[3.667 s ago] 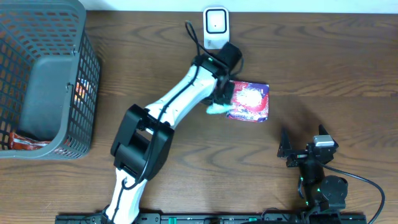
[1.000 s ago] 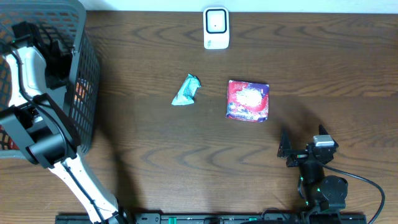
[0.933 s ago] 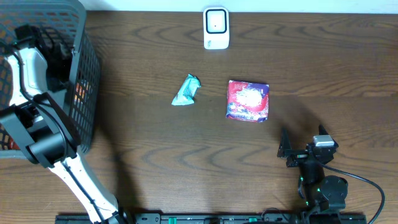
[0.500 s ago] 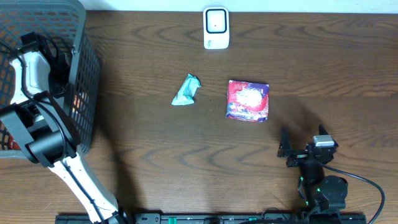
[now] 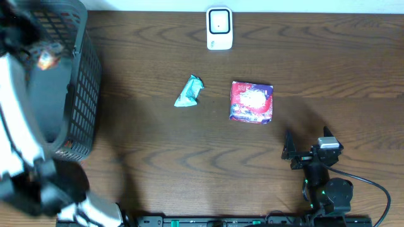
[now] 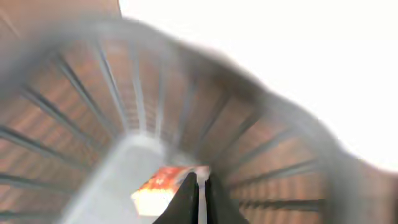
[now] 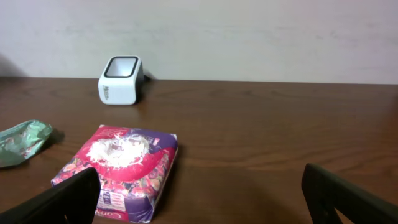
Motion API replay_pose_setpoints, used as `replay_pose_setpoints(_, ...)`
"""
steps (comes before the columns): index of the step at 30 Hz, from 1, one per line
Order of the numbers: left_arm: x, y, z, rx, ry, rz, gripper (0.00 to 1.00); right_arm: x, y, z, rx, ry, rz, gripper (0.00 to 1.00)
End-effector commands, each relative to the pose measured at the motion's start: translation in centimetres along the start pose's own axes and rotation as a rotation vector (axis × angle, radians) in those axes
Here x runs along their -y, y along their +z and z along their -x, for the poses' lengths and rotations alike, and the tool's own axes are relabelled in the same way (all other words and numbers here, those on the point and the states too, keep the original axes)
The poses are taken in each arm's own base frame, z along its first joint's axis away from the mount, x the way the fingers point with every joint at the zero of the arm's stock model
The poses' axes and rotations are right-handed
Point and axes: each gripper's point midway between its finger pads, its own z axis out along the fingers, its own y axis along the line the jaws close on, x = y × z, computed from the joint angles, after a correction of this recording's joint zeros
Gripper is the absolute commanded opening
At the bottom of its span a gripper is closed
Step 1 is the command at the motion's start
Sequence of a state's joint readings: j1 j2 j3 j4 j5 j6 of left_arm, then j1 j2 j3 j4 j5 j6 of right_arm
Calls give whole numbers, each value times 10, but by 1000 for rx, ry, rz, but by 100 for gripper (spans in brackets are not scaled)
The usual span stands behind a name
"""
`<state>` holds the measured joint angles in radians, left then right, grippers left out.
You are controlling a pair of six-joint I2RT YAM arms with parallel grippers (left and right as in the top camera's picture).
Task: Scan the item barcode
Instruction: 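Reach the left gripper into the basket and grasp the orange packet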
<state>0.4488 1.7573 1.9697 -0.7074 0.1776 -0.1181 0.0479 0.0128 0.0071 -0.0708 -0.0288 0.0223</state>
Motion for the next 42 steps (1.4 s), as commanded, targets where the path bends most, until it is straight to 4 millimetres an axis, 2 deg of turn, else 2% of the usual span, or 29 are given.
replay_pose_setpoints(1, 18, -64, 43, 174, -188, -56, 8, 2, 0, -1, -1, 15, -11, 99)
replay_pose_setpoints(3, 40, -99, 58, 239, -212, -151, 7, 2, 0, -1, -1, 15, -11, 99)
replay_pose_setpoints(4, 59, -121, 64, 271, -188, -231, 7, 2, 0, -1, -1, 15, -11, 99)
replay_pose_setpoints(6, 79, -149, 70, 311, -160, -306, 7, 2, 0, -1, -1, 15, -11, 99)
replay_pose_setpoints(9, 86, -167, 73, 362, -81, -292, 8, 2, 0, -1, -1, 15, -11, 99)
replay_pose_setpoints(10, 82, -167, 73, 367, -62, -266, 14, 2, 0, -1, -1, 15, -11, 99)
replay_pose_setpoints(11, 77, -163, 72, 364, -54, -230, 29, 2, 0, -1, -1, 15, -11, 99)
replay_pose_setpoints(12, 68, -157, 69, 354, -56, -182, 39, 2, 0, -1, -1, 15, -11, 99)
replay_pose_setpoints(13, 58, -149, 65, 337, -67, -127, 48, 2, 0, -1, -1, 15, -11, 99)
replay_pose_setpoints(16, 31, -121, 48, 259, -91, 22, 58, 2, 0, -1, -1, 15, -11, 99)
replay_pose_setpoints(17, 25, -109, 41, 225, -94, 54, 65, 2, 0, -1, -1, 15, -11, 99)
replay_pose_setpoints(21, 12, -51, 11, 89, -96, 105, 79, 2, 0, -1, -1, 15, -11, 99)
replay_pose_setpoints(28, -14, 47, -56, -154, -190, 200, 84, 2, 0, -1, -1, 15, -11, 99)
replay_pose_setpoints(33, -37, 105, -111, -295, -260, 291, 89, 2, 0, -1, -1, 15, -11, 99)
replay_pose_setpoints(37, -49, 141, -153, -381, -356, 348, 89, 2, 0, -1, -1, 15, -11, 99)
replay_pose_setpoints(42, -57, 170, -192, -459, -414, 384, 89, 2, 0, -1, -1, 15, -11, 99)
